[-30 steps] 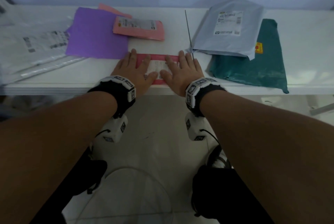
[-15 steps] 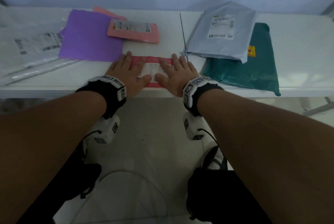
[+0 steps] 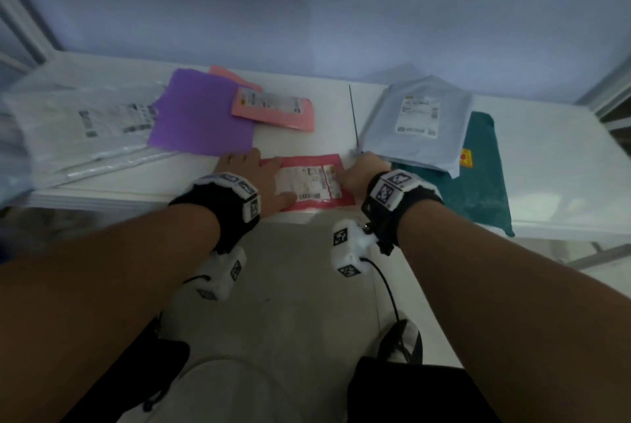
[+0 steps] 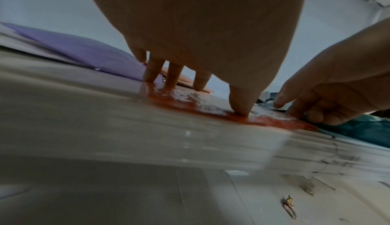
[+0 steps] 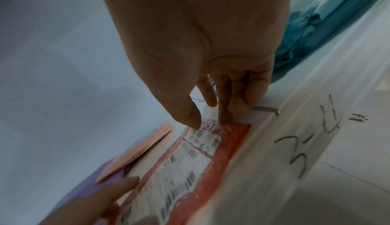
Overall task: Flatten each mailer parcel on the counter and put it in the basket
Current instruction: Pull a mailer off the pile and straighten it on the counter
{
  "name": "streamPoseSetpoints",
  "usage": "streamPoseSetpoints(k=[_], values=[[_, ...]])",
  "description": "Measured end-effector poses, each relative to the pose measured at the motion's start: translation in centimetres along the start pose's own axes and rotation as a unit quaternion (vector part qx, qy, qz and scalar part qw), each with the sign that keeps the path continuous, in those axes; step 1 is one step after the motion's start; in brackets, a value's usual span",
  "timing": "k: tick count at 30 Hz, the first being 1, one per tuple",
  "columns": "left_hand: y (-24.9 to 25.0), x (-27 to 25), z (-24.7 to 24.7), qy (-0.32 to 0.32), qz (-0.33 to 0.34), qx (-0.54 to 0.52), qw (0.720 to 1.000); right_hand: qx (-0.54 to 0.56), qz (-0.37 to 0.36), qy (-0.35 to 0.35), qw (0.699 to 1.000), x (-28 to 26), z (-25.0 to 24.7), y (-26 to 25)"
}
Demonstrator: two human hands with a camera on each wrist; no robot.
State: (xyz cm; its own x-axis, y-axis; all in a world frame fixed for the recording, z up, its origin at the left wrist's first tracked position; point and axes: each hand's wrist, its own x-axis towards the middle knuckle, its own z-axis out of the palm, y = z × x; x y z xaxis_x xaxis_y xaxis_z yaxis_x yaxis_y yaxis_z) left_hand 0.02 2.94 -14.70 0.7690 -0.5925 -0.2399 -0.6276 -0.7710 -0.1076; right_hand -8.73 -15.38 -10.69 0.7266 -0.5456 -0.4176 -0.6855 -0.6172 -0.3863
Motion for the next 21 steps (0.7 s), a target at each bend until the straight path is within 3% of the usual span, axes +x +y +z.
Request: streamPoseSetpoints(k=[5, 9, 12, 16, 21], values=[[0.0, -0.8, 0.0, -0.008, 0.002, -0.020, 1.000, -0.051, -0.066, -0.070, 0.994, -1.6, -1.0, -1.8], [-0.4, -0.5, -2.4, -0.022, -0.006, -0.117, 0.993, -0.034, -0.086, -0.050, 0.994, -2.5, -3.8, -3.2], [-0.9, -0.7, -7.1, 0.014, 0.018, -0.201, 0.979, -0.042, -0.119, -0.006, 0.992, -4.5, -7.8, -5.1], [-1.9, -2.7, -15.0, 0.089, 0.041, -0.234, 0.967, -0.091, -0.164, 0.026, 0.982, -8.3, -13.3, -7.9], [-2.4, -6.4, -21.5, 0.100, 0.083, -0.291, 0.948, -0.150, -0.196, 0.038, 0.968, -13.7, -18.4, -10.7]])
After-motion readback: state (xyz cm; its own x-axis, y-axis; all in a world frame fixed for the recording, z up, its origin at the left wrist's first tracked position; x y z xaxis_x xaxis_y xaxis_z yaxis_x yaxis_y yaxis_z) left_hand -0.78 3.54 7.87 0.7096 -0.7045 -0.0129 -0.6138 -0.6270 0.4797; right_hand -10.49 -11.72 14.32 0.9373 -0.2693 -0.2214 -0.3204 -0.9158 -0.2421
